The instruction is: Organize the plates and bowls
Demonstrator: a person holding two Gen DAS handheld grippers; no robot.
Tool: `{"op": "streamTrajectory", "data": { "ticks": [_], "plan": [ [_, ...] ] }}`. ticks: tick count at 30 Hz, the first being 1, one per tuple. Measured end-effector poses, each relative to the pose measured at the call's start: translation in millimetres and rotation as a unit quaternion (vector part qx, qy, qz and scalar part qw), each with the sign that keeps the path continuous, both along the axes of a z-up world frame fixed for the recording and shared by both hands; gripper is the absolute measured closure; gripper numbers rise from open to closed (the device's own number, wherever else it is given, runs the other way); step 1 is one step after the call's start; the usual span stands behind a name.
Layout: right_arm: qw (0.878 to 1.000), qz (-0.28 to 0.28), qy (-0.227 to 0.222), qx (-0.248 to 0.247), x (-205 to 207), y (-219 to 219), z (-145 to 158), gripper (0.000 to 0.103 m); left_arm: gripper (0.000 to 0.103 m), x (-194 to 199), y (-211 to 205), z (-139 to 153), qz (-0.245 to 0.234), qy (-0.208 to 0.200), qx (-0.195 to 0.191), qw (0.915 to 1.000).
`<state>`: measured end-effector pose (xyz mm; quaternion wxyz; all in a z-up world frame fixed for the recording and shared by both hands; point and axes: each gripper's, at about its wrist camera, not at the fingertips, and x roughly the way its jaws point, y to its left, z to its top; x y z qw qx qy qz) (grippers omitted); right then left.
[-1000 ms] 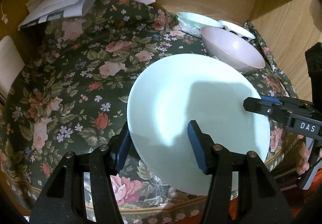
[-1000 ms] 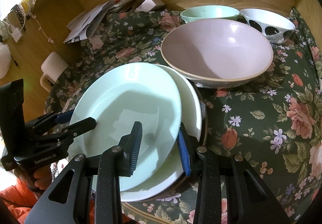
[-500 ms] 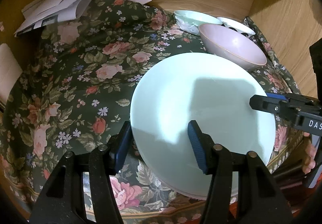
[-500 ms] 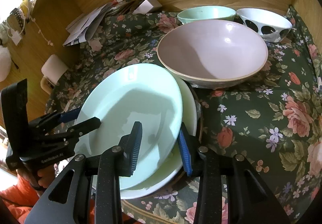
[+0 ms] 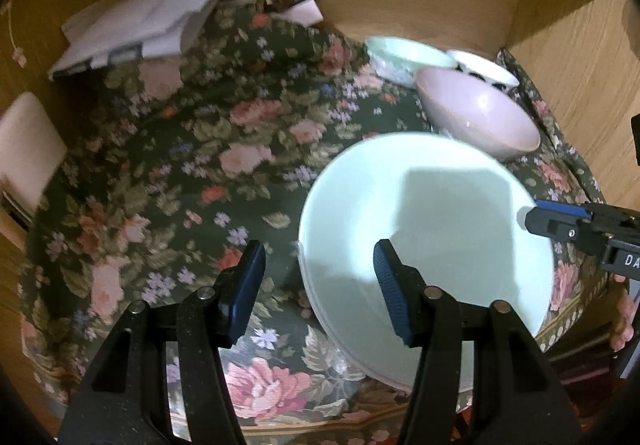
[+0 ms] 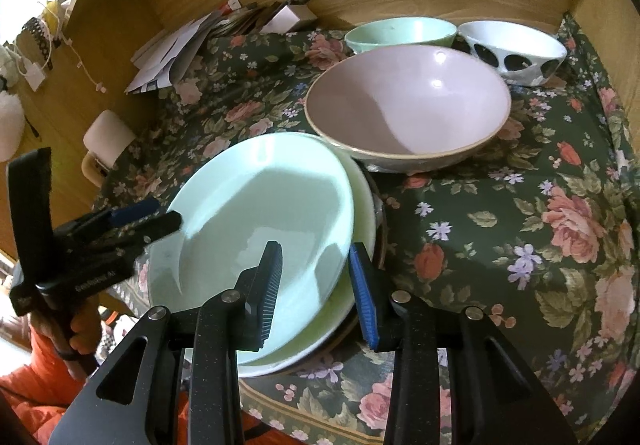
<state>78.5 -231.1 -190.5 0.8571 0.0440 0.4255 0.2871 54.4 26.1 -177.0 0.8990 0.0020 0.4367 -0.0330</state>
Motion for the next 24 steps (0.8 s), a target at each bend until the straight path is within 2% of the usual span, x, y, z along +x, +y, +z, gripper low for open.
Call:
{"op": "streamTrajectory", "data": {
  "ticks": [11,13,15,17,19,24],
  "plan": [
    [0.998,-0.034,-0.044,0.003,-1,-21,24,0.064,0.046,10,-12,36,-0.007,-0.053,0.015,0.9985],
    [0.997,-0.044,-0.056,0.006,-1,-26,29,0.057,0.039,14,-19,39,-0.011,-0.064,0.032,0.9974],
    [0.996,-0.053,-0.068,0.009,0,-31,35,0.056,0.035,17,-23,41,-0.014,-0.070,0.036,0.9968],
    [0.996,-0.057,-0.074,0.013,1,-35,39,0.056,0.033,23,-28,44,-0.020,-0.073,0.032,0.9966],
    [0.995,-0.062,-0.078,0.018,4,-39,43,0.056,0.024,29,-31,47,-0.017,-0.072,0.023,0.9970],
    [0.993,-0.073,-0.087,0.028,14,-48,50,0.056,0.014,45,-43,57,-0.019,-0.087,0.008,0.9960]
  ]
}}
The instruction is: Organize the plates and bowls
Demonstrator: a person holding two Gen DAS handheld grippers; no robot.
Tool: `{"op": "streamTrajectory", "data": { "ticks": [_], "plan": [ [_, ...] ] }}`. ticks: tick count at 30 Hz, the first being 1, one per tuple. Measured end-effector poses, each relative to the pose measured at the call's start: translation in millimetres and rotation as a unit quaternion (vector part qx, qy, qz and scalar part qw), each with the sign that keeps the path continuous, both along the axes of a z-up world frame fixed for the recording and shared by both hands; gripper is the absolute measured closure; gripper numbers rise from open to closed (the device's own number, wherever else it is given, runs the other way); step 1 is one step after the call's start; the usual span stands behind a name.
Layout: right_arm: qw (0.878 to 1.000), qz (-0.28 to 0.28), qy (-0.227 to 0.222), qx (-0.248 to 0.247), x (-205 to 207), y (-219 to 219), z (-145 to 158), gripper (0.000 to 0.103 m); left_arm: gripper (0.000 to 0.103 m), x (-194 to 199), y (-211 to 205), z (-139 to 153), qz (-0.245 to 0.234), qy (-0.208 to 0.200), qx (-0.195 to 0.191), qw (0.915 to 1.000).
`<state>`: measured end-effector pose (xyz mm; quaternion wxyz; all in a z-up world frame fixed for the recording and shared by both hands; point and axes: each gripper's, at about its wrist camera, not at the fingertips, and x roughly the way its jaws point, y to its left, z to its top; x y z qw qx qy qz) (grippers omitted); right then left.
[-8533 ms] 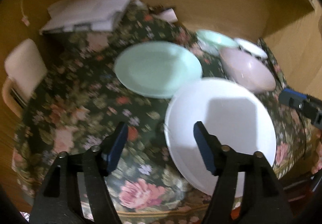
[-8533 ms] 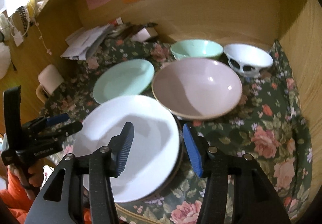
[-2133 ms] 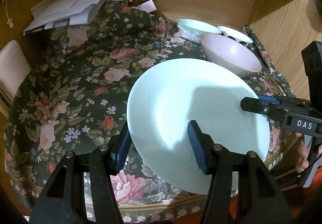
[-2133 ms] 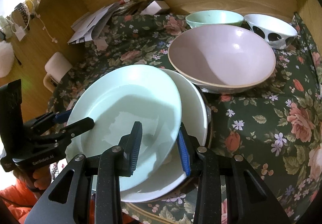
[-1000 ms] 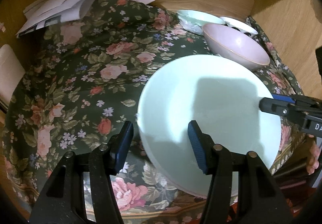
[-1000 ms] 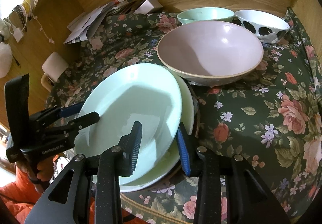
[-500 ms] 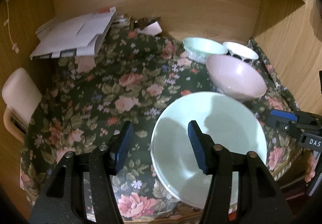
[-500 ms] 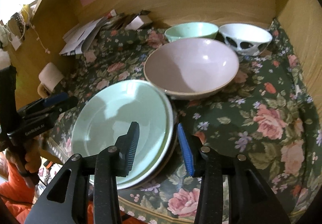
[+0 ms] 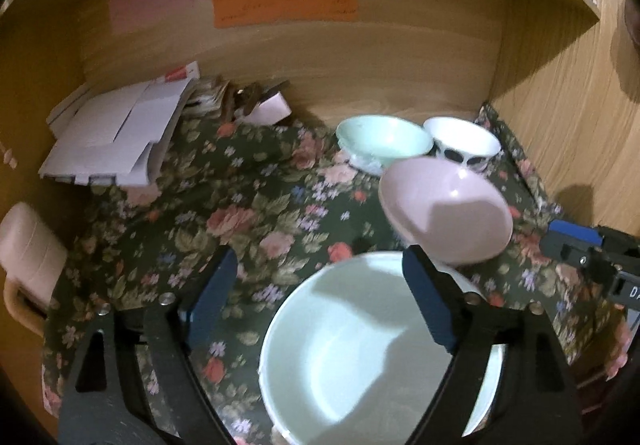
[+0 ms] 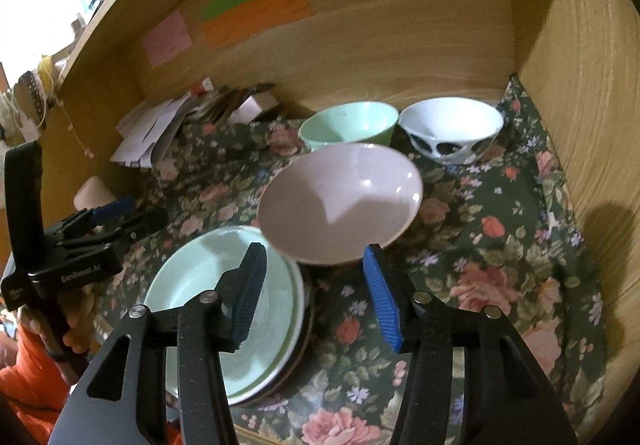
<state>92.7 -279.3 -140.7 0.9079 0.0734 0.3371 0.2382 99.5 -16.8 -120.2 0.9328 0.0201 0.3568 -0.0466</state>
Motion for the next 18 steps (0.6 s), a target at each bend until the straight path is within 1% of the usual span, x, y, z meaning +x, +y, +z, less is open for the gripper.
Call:
{"op": "streamTrajectory", "data": {
  "ticks": [2,5,6,7,9,11,15,18],
  "plan": [
    [1.000,-0.005,-0.003,0.002,6,-4,2,0.056,0.011,5,-6,4,-0.002,-0.010,0.002,1.0000],
    [1.000,-0.012,-0.007,0.003,13,-11,4,0.054,0.010,15,-14,8,-0.007,-0.025,0.002,0.9997],
    [1.000,-0.013,-0.007,0.004,14,-13,5,0.051,0.009,18,-16,9,-0.010,-0.025,-0.001,0.9996],
    [1.000,-0.016,-0.008,0.007,17,-15,5,0.045,0.009,23,-18,10,-0.014,-0.024,-0.006,0.9996],
    [1.000,-0.026,-0.013,0.008,22,-20,6,0.042,0.009,32,-23,10,-0.022,-0.017,-0.012,0.9996],
    [0.999,-0.031,-0.015,0.006,27,-24,7,0.042,0.009,40,-29,9,-0.028,-0.014,-0.015,0.9994],
    [0.999,-0.037,-0.006,0.013,42,-32,4,0.042,0.009,57,-40,2,-0.030,-0.008,-0.007,0.9995],
    [0.999,-0.044,-0.001,0.011,52,-36,-1,0.042,0.009,71,-45,-7,-0.030,0.008,-0.006,0.9995]
  ]
}}
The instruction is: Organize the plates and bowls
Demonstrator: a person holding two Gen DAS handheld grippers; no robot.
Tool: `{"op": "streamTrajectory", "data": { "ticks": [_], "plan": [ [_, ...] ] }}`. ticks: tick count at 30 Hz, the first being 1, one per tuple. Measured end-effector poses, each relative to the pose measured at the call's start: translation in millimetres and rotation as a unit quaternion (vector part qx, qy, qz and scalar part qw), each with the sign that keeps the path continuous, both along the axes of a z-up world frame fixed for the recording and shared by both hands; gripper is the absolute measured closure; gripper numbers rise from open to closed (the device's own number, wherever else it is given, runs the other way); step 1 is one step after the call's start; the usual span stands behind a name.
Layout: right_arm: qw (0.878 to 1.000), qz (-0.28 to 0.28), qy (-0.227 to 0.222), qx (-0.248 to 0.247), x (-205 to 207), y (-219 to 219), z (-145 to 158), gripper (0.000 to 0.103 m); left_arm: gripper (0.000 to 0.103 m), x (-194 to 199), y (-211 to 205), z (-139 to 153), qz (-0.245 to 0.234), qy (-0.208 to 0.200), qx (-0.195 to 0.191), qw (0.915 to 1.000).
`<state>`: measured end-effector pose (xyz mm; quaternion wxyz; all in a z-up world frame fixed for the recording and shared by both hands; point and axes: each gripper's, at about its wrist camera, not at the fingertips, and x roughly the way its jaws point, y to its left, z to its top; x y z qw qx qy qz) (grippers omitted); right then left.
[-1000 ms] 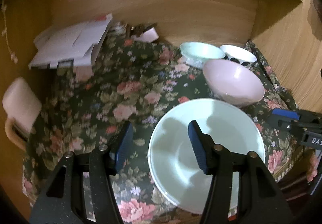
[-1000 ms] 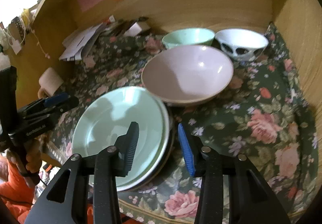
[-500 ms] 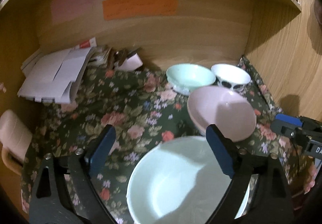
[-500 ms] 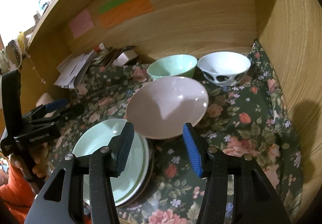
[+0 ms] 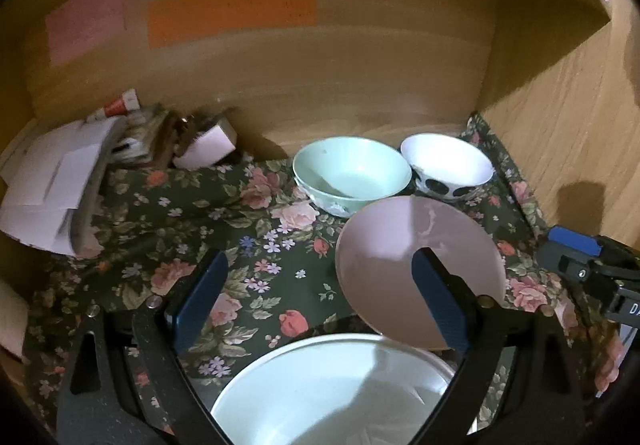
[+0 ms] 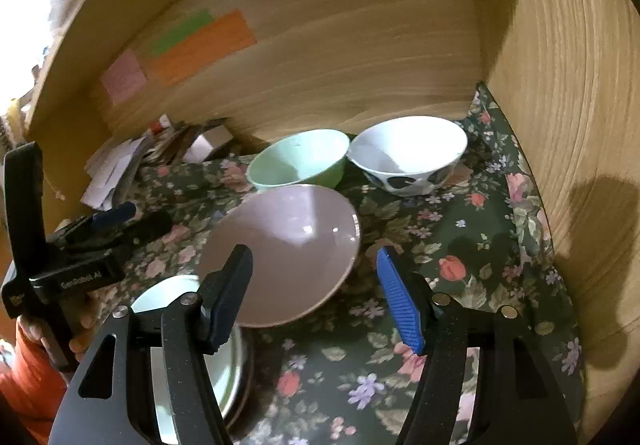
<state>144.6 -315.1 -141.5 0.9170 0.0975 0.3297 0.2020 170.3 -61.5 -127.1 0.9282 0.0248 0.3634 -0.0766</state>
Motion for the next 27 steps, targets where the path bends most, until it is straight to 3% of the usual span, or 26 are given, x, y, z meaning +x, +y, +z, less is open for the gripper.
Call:
{"op": "streamTrajectory", "data": {
  "ticks": [11,15,17,23,27],
  "plan": [
    [0.999,0.004,0.039,-0.006,37,6,-30,0.042,0.010,40,-6,-39,0.000,0.073,0.013,0.9973],
    [0.999,0.012,0.051,-0.010,45,13,-38,0.042,0.027,48,-7,-49,-0.005,0.094,0.008,0.9955],
    [0.998,0.013,0.055,-0.011,48,16,-42,0.044,0.030,52,-8,-54,-0.008,0.104,0.005,0.9946],
    [0.997,0.018,0.076,-0.008,56,21,-52,0.060,0.055,58,-9,-63,-0.017,0.132,-0.010,0.9910],
    [0.996,0.022,0.086,-0.007,58,24,-57,0.068,0.065,60,-10,-67,-0.025,0.144,-0.017,0.9891]
  ]
}}
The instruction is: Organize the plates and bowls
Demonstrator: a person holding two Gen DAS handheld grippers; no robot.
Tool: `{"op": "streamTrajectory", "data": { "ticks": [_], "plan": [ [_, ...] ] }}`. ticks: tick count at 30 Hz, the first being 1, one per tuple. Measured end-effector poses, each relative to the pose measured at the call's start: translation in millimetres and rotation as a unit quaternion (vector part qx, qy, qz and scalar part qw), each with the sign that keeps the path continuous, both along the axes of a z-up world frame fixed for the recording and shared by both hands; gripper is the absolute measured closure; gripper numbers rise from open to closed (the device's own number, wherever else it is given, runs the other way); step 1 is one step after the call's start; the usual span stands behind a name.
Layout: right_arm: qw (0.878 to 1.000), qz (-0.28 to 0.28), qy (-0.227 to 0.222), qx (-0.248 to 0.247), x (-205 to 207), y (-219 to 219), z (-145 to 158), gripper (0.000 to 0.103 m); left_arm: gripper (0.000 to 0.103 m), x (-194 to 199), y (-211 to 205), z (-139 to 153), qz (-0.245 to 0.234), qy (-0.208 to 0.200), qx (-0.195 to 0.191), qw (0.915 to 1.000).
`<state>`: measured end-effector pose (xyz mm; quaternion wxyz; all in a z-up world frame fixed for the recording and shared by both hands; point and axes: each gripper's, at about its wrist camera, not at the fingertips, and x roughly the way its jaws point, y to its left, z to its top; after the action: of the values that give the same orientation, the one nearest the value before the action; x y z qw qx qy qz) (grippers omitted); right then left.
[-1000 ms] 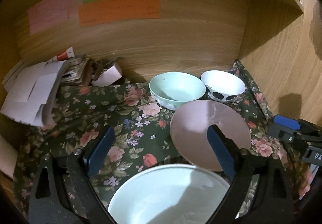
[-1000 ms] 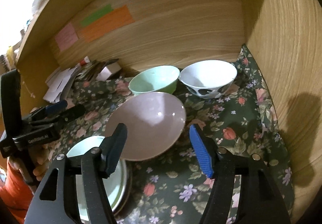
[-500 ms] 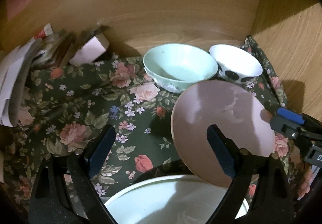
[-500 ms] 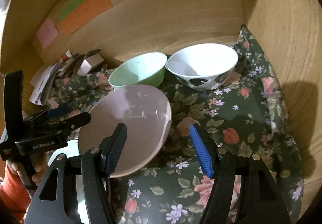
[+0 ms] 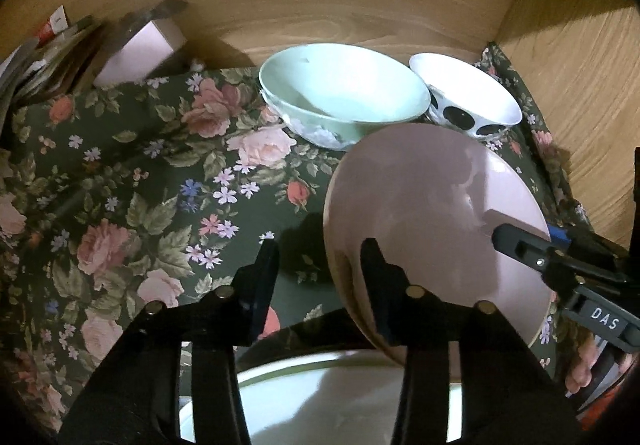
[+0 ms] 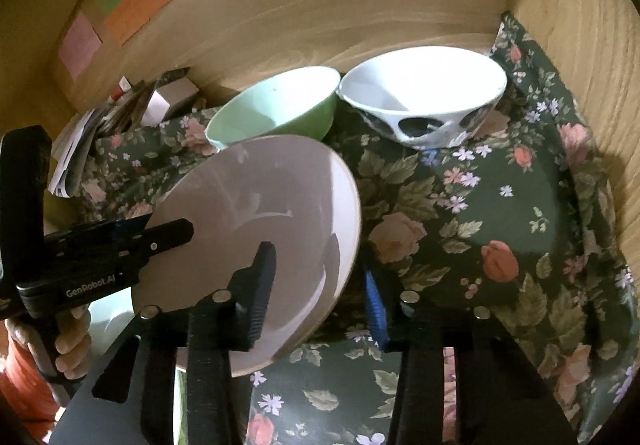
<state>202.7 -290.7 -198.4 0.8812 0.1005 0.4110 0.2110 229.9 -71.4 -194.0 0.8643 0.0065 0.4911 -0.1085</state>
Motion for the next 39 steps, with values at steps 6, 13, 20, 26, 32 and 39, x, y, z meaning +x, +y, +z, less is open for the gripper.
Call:
{"op": "streamTrajectory", "data": {
  "ticks": [6,13,20,26,32,39],
  "plan": [
    [1.000,0.001,0.007,-0.006,1,4,-5,0.071,0.078,-1,-7,-2,-0.017,0.000,-0.004,0.9998],
    [1.000,-0.008,0.005,-0.009,1,3,-5,0.077,0.086,-2,-14,-2,-0.017,-0.007,0.009,0.9998],
    [1.000,-0.020,-0.002,-0.010,-3,0,0,0.077,0.086,-7,-18,4,-0.019,-0.011,0.006,0.9997],
    [1.000,-0.024,-0.019,-0.007,-12,-3,14,0.077,0.086,-16,-18,19,-0.021,-0.031,0.001,0.9993],
    [0.999,-0.021,-0.040,-0.005,-24,1,29,0.077,0.086,-28,-14,35,-0.015,-0.045,-0.008,0.9989],
    [0.998,-0.018,-0.059,0.004,-38,15,46,0.077,0.086,-46,3,56,-0.001,-0.068,-0.017,0.9976]
  ]
}}
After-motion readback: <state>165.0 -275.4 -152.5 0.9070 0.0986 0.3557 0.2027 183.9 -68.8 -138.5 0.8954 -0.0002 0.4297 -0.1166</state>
